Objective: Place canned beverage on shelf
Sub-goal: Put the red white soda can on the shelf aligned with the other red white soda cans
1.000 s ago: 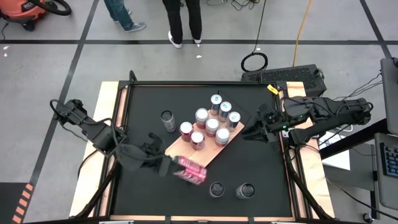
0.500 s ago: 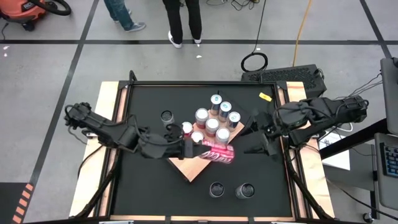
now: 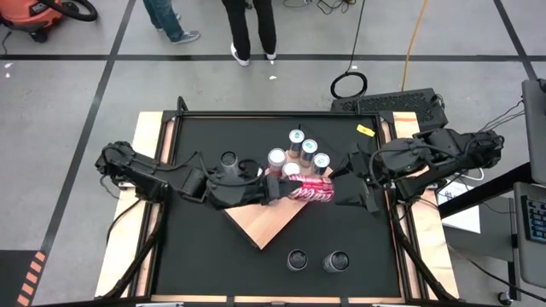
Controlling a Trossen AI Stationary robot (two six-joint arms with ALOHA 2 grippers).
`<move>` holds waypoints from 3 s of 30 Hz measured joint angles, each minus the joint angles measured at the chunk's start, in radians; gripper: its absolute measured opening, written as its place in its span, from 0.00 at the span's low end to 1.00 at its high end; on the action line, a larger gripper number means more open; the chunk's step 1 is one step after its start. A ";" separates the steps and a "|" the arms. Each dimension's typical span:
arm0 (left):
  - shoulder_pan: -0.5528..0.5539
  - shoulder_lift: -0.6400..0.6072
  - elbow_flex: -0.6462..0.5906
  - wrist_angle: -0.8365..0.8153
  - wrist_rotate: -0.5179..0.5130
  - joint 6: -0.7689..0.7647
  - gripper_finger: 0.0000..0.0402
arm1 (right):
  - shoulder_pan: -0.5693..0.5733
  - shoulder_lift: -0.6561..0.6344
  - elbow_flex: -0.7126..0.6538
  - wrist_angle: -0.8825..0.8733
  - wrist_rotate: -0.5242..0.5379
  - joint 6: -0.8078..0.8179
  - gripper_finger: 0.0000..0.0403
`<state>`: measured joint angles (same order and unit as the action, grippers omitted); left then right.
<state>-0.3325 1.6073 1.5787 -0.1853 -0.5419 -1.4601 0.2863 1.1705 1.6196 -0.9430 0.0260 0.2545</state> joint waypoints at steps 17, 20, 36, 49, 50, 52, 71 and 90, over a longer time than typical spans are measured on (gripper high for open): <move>0.019 0.001 0.000 -0.008 0.014 0.006 0.71 | 0.000 0.002 0.000 0.033 0.136 -0.059 0.83; 0.018 0.001 0.000 -0.007 0.014 0.028 0.71 | 0.000 0.005 0.000 0.049 0.134 -0.058 0.83; 0.009 0.000 0.000 -0.017 0.015 0.142 0.71 | 0.003 0.065 0.000 0.033 0.051 0.048 0.83; 0.010 0.000 0.001 -0.009 0.047 0.158 0.71 | -0.005 0.165 0.000 0.020 0.047 0.047 0.83; 0.010 0.000 0.001 -0.009 0.047 0.158 0.71 | -0.005 0.170 0.000 0.019 0.046 0.047 0.82; 0.010 0.000 0.001 -0.012 0.048 0.158 0.71 | -0.005 0.178 0.000 0.017 0.023 0.048 0.81; 0.010 -0.002 0.001 -0.028 0.065 0.180 0.71 | -0.005 0.192 0.000 0.028 -0.003 0.047 0.70; 0.013 -0.015 0.002 0.025 0.007 0.408 0.96 | -0.005 0.164 -0.003 0.026 -0.088 0.092 0.68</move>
<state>-0.3199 1.5920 1.5806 -0.1602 -0.5350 -1.0520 0.2810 1.3341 1.6169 -0.9173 -0.0620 0.3468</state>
